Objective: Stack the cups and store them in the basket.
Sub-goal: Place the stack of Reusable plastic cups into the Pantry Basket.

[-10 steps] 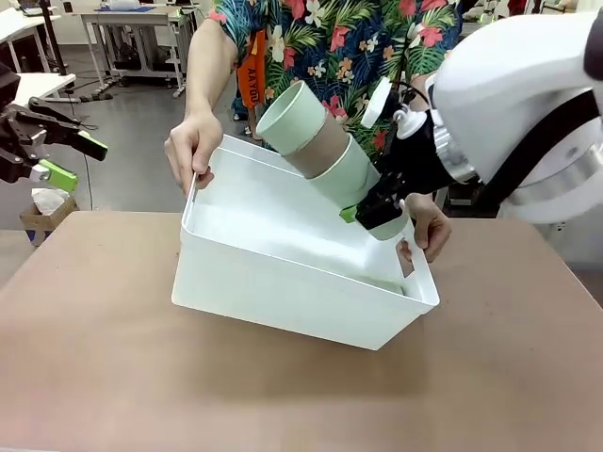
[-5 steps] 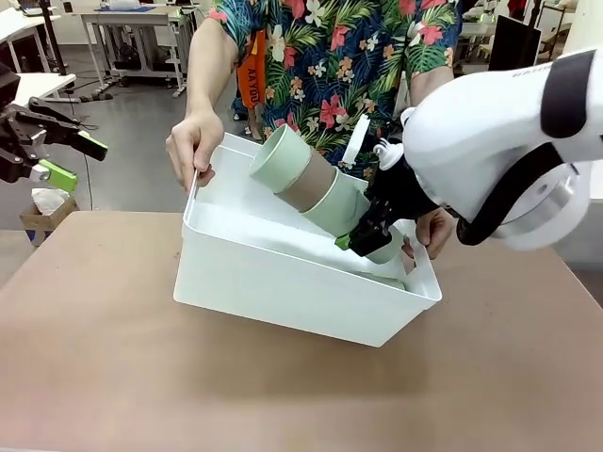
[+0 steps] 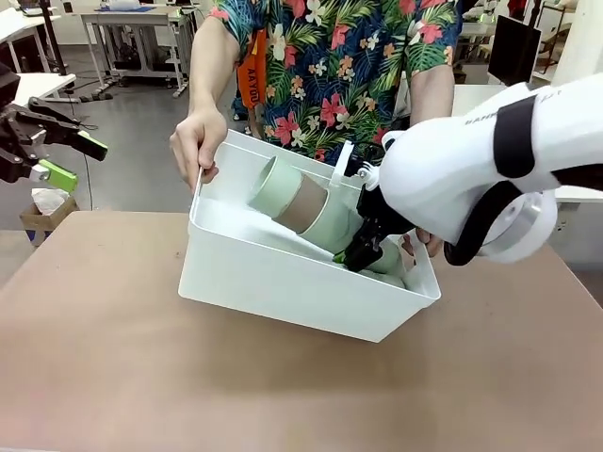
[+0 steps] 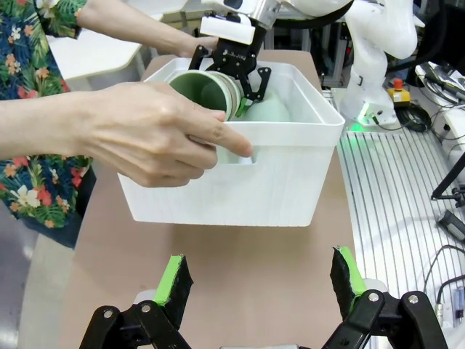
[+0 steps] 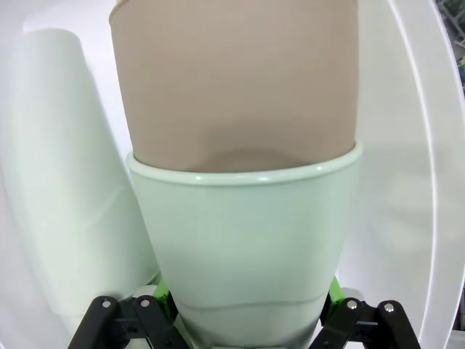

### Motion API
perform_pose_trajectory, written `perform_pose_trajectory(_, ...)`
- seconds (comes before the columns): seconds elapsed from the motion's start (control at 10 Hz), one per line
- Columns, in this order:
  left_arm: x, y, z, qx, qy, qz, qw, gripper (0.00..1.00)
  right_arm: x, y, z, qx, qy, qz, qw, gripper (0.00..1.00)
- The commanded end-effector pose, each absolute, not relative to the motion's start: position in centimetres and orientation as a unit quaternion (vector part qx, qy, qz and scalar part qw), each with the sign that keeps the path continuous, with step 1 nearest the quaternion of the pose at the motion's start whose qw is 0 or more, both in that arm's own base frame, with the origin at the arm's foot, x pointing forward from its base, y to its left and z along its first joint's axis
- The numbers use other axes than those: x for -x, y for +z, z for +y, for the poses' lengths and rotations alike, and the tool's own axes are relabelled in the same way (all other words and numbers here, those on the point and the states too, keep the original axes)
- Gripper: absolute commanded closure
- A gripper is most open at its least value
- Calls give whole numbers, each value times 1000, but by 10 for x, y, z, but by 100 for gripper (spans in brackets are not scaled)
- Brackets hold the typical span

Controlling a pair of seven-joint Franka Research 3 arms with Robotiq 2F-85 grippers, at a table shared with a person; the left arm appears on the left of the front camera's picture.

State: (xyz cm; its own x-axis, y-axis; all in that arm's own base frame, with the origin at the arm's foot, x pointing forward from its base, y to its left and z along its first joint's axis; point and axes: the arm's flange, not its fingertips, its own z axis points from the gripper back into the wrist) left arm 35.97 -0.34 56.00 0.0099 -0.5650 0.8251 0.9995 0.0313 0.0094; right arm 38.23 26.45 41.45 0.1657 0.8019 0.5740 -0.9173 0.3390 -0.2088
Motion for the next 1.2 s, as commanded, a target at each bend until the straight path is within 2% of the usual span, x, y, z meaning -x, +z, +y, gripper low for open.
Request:
perform_pose_trajectory(0.0,-360,564,-4,329,-612,-340,634,0,-386,413,279,-88,559,-306,766,15)
perform_pose_trajectory(0.7,-360,564,-4,329,-612,-340,634,0,-391,409,273,-78,566,-308,760,15)
perform_pose_trajectory(1.1,-360,564,-4,329,-612,-340,634,0,-389,427,262,-72,568,-328,752,15)
